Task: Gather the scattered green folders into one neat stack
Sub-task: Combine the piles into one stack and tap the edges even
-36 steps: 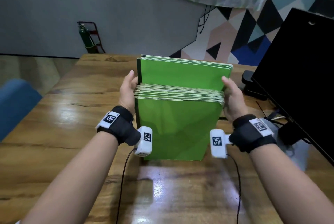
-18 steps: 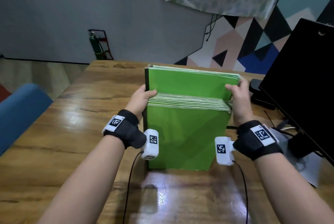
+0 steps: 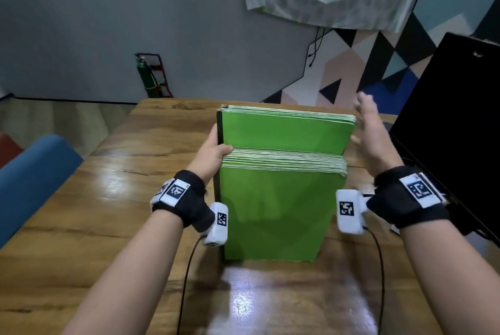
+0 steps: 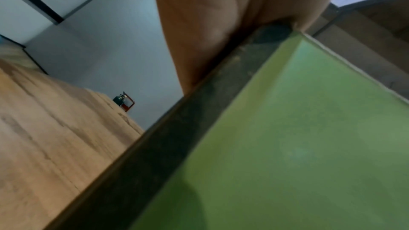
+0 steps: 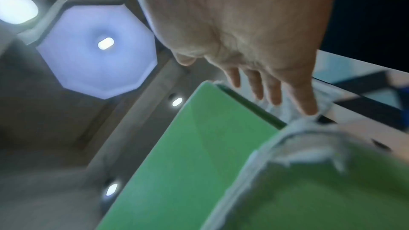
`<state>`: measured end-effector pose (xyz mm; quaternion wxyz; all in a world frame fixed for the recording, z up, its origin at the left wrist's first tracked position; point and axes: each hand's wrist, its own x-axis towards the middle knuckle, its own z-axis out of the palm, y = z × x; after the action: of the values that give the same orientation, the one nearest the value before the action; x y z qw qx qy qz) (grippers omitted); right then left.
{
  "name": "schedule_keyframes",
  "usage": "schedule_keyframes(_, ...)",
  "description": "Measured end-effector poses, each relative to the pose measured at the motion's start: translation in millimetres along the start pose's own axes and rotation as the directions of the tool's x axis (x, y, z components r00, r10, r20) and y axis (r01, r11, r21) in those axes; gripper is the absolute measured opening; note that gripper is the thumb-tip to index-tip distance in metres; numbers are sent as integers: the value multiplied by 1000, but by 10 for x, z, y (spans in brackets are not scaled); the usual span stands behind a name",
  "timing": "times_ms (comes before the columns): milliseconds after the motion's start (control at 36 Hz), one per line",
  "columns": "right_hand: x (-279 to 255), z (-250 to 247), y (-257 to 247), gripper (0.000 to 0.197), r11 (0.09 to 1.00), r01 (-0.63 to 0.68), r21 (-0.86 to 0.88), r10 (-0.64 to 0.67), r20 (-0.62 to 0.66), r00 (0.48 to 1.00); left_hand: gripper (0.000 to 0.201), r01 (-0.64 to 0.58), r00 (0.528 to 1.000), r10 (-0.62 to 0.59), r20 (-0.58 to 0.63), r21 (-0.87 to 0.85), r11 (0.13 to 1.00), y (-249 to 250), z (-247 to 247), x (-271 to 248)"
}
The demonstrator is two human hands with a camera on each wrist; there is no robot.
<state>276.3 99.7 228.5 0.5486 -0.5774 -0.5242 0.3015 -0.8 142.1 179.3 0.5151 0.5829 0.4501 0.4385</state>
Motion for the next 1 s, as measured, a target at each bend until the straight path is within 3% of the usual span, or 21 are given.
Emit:
schedule_keyframes(56, -84, 22, 109, 95, 968, -195, 159, 181, 103, 978, 66, -8, 1000, 8, -3, -4, 1000, -4, 2, 2)
schedule_keyframes(111, -174, 99, 201, 80, 937, -274, 218, 237, 181, 955, 68, -16, 1000, 16, -3, -11, 1000, -5, 3, 10)
schedule_keyframes(167, -242, 142, 252, 83, 922, -316, 223, 283, 169, 944, 68, -29, 1000, 29, -2, -11, 1000, -15, 4, 27)
schedule_keyframes(278, -296, 178, 250, 65, 914, -297, 275, 264, 151, 953, 65, -52, 998, 51, -31, -25, 998, -61, 23, 33)
schedule_keyframes(361, -229, 141, 526, 89, 928, -264, 264, 241, 116, 963, 46, -58, 997, 54, -56, -71, 996, -59, 54, -4)
schedule_keyframes(417, -286, 180, 547, 73, 946, -222, 238, 218, 43, 975, 37, -69, 991, 50, -127, -152, 986, -83, 83, -35)
schedule_keyframes(500, -447, 270, 468, 38, 943, -212, 257, 228, -33, 973, 60, -108, 974, 52, -219, -250, 962, -207, 120, -95)
schedule_keyframes(556, -518, 305, 515, 27, 952, -198, 235, 225, -92, 970, 41, -145, 963, 75, -259, -266, 953, -269, 170, -147)
schedule_keyframes(639, -545, 337, 564, 38, 958, -152, 245, 198, -176, 964, 13, -138, 947, 70, -313, -202, 970, -294, 207, -150)
schedule_keyframes(694, -564, 342, 500, 40, 957, -139, 255, 184, -164, 969, 25, -122, 943, 67, -326, -150, 981, -305, 197, -133)
schedule_keyframes(778, -581, 359, 478, 38, 955, -130, 266, 178, -165, 970, 68, -103, 926, 40, -374, -149, 983, -326, 173, -134)
schedule_keyframes(944, -625, 410, 529, 40, 966, -66, 250, 125, -229, 965, 40, -97, 955, 59, -290, -119, 988, -236, 189, -182)
schedule_keyframes(1000, -611, 424, 561, 26, 971, -72, 227, 124, -225, 967, 50, -96, 954, 60, -294, -107, 990, -262, 161, -186)
